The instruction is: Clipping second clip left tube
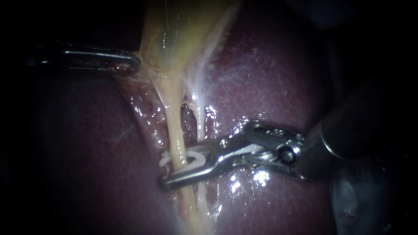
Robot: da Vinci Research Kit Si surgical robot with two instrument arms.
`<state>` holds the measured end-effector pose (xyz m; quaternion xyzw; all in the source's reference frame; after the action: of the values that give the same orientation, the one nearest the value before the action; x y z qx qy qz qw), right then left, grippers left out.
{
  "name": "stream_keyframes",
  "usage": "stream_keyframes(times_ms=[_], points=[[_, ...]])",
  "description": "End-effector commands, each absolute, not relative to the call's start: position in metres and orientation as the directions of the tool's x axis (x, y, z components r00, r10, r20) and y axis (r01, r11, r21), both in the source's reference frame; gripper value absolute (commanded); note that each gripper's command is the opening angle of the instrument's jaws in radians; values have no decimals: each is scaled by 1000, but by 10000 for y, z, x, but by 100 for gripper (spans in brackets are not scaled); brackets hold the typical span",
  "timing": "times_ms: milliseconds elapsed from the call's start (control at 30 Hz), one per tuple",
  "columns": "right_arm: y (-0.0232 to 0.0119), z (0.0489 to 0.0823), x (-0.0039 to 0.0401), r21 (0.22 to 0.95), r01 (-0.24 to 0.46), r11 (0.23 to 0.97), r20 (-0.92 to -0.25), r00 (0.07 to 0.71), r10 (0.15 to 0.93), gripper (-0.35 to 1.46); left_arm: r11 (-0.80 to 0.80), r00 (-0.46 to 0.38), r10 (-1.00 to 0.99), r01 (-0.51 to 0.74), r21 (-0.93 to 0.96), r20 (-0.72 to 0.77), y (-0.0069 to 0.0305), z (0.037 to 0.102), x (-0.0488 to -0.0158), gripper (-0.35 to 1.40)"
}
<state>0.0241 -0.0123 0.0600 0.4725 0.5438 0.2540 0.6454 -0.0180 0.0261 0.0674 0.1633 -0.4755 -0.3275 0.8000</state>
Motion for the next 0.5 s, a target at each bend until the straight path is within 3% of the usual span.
stream_keyframes(times_ms=[33, 333, 500], points=[[-122, 595, 242, 886, 191, 423, -462, 272, 844, 46, 732, 333, -680, 369, 573, 654, 261, 674, -180, -35], [-117, 557, 244, 889, 215, 405, -450, 242, 859, 44, 732, 333, -679, 370, 572, 654, 261, 674, -180, -35], [-118, 555, 241, 888, 218, 405, -451, 243, 859, 27, 732, 333, -680, 370, 572, 654, 261, 674, -180, -35]])
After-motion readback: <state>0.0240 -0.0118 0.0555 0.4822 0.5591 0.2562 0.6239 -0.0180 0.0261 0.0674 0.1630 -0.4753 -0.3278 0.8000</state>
